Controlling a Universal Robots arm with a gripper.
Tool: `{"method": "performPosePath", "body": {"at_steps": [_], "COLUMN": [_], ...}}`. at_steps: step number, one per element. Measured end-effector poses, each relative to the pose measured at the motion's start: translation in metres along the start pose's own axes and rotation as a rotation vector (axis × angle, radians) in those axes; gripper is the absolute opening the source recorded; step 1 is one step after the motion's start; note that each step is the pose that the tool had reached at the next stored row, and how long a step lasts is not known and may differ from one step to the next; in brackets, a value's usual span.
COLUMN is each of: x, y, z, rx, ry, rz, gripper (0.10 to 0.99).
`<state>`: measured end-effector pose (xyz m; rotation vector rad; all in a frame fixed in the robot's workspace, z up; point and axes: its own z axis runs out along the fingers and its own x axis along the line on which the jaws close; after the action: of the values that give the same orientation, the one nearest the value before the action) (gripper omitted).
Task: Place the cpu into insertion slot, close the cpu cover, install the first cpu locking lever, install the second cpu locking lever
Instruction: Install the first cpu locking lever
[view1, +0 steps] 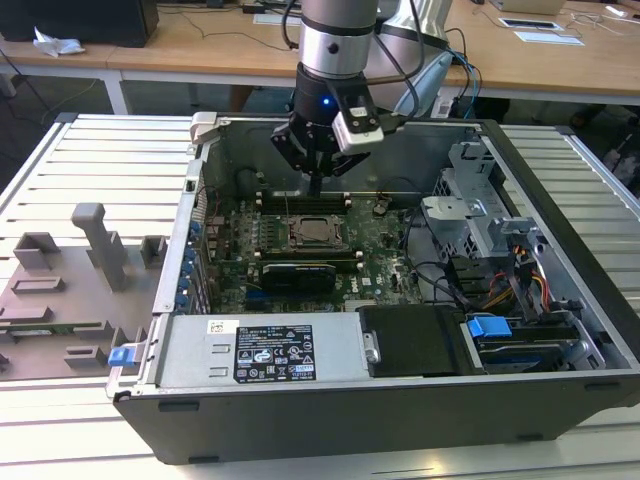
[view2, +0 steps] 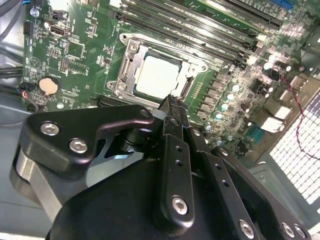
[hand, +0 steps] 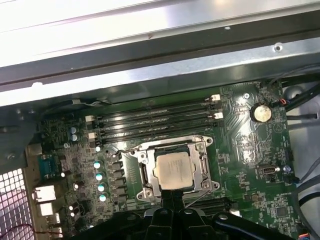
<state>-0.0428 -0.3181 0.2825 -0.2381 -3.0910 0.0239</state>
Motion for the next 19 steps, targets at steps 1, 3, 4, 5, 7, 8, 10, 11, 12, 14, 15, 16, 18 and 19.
{"method": "performPosePath", "body": {"at_steps": [1, 3, 4, 5, 7, 8, 10, 11, 12, 14, 15, 16, 18, 19], "x": [0.0, 0.0, 0.0, 0.0, 0.0, 0.0, 0.0, 0.0, 0.0, 0.0, 0.0, 0.0, 0.0, 0.0], "y": [0.0, 0.0, 0.0, 0.0, 0.0, 0.0, 0.0, 0.0, 0.0, 0.0, 0.0, 0.0, 0.0, 0.0], "z": [0.0, 0.0, 0.0, 0.0, 0.0, 0.0, 0.0, 0.0, 0.0, 0.0, 0.0, 0.0, 0.0, 0.0], "rx": [0.0, 0.001, 0.001, 0.002, 0.002, 0.003, 0.004, 0.004, 0.004, 0.005, 0.005, 0.005, 0.006, 0.006], "ry": [-0.0001, -0.0004, -0.0006, -0.0008, -0.0011, -0.0012, -0.0016, -0.0018, -0.0018, -0.0023, -0.0024, -0.0025, -0.0027, -0.0029], "rz": [-0.005, -0.021, -0.031, -0.043, -0.057, -0.067, -0.089, -0.096, -0.102, -0.123, -0.129, -0.135, -0.147, -0.155], "gripper": [0.106, 0.106, 0.106, 0.106, 0.106, 0.106, 0.106, 0.106, 0.106, 0.106, 0.106, 0.106, 0.106, 0.106]}}
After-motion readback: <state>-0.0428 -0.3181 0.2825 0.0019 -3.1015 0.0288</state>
